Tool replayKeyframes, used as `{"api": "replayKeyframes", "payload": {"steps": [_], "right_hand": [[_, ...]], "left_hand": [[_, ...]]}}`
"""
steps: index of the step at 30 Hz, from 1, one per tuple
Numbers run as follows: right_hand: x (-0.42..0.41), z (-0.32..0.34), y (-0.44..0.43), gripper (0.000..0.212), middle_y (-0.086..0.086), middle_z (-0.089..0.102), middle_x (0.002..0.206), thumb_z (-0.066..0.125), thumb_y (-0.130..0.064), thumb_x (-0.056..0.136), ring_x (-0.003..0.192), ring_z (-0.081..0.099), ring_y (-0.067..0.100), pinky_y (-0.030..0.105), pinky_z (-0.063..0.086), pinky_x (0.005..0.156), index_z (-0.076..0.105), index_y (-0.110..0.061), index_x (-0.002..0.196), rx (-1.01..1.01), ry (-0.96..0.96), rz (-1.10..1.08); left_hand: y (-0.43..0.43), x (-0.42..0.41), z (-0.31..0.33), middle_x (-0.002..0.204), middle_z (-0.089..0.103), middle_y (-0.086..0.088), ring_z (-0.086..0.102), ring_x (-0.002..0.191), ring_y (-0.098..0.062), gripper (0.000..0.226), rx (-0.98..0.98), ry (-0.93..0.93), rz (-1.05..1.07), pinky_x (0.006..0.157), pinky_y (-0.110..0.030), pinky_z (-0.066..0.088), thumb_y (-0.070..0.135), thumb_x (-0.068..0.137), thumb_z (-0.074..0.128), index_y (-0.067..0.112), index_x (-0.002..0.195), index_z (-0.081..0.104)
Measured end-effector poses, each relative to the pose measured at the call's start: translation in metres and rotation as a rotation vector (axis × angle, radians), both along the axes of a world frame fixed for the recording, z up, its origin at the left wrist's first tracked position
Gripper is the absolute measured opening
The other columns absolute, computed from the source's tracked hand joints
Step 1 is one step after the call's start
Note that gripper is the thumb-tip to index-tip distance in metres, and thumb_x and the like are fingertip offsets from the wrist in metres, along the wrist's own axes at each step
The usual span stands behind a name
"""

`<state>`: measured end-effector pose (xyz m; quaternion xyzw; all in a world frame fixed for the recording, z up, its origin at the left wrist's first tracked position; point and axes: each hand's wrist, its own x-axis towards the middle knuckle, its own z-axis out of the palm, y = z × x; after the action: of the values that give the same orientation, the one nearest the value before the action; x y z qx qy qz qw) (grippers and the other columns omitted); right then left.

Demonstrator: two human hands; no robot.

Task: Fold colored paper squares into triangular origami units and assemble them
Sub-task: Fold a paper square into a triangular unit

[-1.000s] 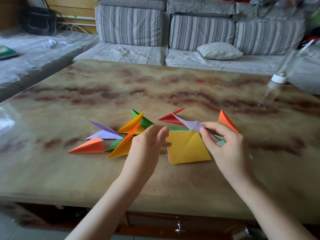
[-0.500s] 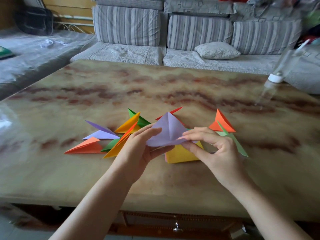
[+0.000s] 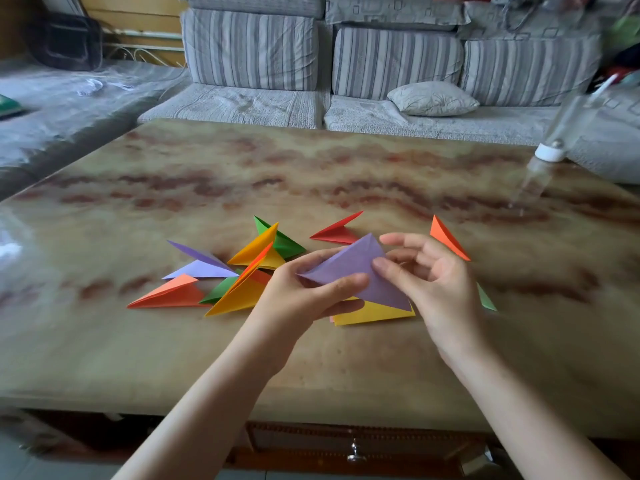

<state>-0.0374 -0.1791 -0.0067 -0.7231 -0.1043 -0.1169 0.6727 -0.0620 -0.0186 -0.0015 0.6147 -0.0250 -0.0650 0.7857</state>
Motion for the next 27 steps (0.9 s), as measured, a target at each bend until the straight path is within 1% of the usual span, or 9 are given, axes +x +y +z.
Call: {"api": "replayKeyframes", "payload": {"steps": [2, 3, 5, 7, 14, 16, 20, 24, 27], "right_hand": [[0.000, 0.001, 0.000, 0.023, -0.007, 0.068, 0.072, 0.076, -0.016, 0.073, 0.068, 0.060, 0.007, 0.019, 0.045, 0.065, 0.067, -0.025, 0.092, 0.011, 0.024, -0.011], [-0.001, 0.001, 0.001, 0.023, -0.006, 0.067, 0.072, 0.077, -0.014, 0.073, 0.067, 0.059, 0.006, 0.017, 0.045, 0.064, 0.067, -0.024, 0.092, 0.021, 0.030, -0.017], [-0.002, 0.003, 0.002, 0.020, -0.005, 0.068, 0.072, 0.076, -0.009, 0.075, 0.067, 0.060, 0.005, 0.014, 0.046, 0.063, 0.069, -0.021, 0.088, 0.042, 0.048, -0.026], [-0.002, 0.005, 0.002, 0.016, -0.005, 0.070, 0.073, 0.074, -0.008, 0.075, 0.068, 0.062, 0.006, 0.014, 0.047, 0.063, 0.070, -0.021, 0.084, 0.067, 0.084, -0.018], [-0.005, 0.009, 0.003, 0.010, -0.011, 0.068, 0.064, 0.073, -0.011, 0.075, 0.061, 0.060, 0.002, 0.010, 0.043, 0.056, 0.068, -0.020, 0.075, 0.107, 0.148, -0.021], [-0.005, 0.009, 0.003, 0.010, -0.010, 0.068, 0.064, 0.073, -0.011, 0.076, 0.061, 0.059, 0.003, 0.011, 0.043, 0.057, 0.068, -0.019, 0.075, 0.115, 0.160, -0.017], [-0.006, 0.010, 0.003, 0.007, -0.008, 0.068, 0.065, 0.071, -0.011, 0.077, 0.063, 0.060, 0.004, 0.012, 0.045, 0.058, 0.069, -0.017, 0.075, 0.143, 0.170, -0.003], [-0.006, 0.010, 0.004, 0.008, -0.009, 0.069, 0.064, 0.071, -0.011, 0.078, 0.061, 0.059, 0.004, 0.012, 0.045, 0.057, 0.070, -0.018, 0.073, 0.148, 0.178, -0.008], [-0.006, 0.010, 0.004, 0.006, -0.009, 0.067, 0.066, 0.072, -0.015, 0.078, 0.064, 0.057, 0.005, 0.012, 0.043, 0.059, 0.070, -0.018, 0.073, 0.133, 0.175, -0.025]], "left_hand": [[0.000, 0.000, -0.002, 0.103, 0.072, -0.014, 0.069, 0.086, -0.017, 0.039, -0.006, -0.014, 0.037, 0.075, -0.027, 0.058, 0.011, 0.071, 0.073, 0.010, 0.110, 0.067], [0.000, 0.000, -0.002, 0.099, 0.072, -0.011, 0.070, 0.084, -0.016, 0.036, -0.012, -0.019, 0.048, 0.073, -0.026, 0.058, 0.008, 0.073, 0.071, 0.011, 0.109, 0.068], [0.001, 0.000, -0.001, 0.092, 0.073, -0.006, 0.069, 0.079, -0.013, 0.031, -0.006, -0.022, 0.068, 0.069, -0.025, 0.058, 0.005, 0.076, 0.070, 0.013, 0.107, 0.069], [0.001, 0.000, -0.002, 0.092, 0.073, -0.005, 0.069, 0.078, -0.012, 0.030, 0.004, -0.017, 0.085, 0.068, -0.025, 0.058, 0.006, 0.077, 0.071, 0.013, 0.105, 0.070], [0.000, 0.000, -0.005, 0.101, 0.072, -0.015, 0.068, 0.082, -0.017, 0.026, -0.019, -0.005, 0.118, 0.074, -0.027, 0.058, 0.009, 0.078, 0.070, 0.003, 0.104, 0.069], [0.000, 0.001, -0.005, 0.102, 0.072, -0.015, 0.068, 0.083, -0.018, 0.026, -0.018, -0.008, 0.114, 0.076, -0.027, 0.058, 0.009, 0.079, 0.069, 0.003, 0.104, 0.069], [0.001, 0.001, -0.006, 0.104, 0.072, -0.013, 0.069, 0.095, -0.024, 0.028, -0.022, -0.013, 0.101, 0.082, -0.031, 0.057, 0.012, 0.079, 0.068, 0.004, 0.106, 0.069], [0.000, 0.001, -0.005, 0.102, 0.073, -0.009, 0.069, 0.095, -0.021, 0.028, -0.027, -0.020, 0.100, 0.080, -0.030, 0.057, 0.015, 0.076, 0.069, 0.006, 0.103, 0.071], [-0.001, 0.000, -0.005, 0.101, 0.074, -0.009, 0.069, 0.094, -0.020, 0.025, -0.043, -0.010, 0.095, 0.079, -0.029, 0.058, 0.014, 0.077, 0.068, 0.007, 0.101, 0.071]]}}
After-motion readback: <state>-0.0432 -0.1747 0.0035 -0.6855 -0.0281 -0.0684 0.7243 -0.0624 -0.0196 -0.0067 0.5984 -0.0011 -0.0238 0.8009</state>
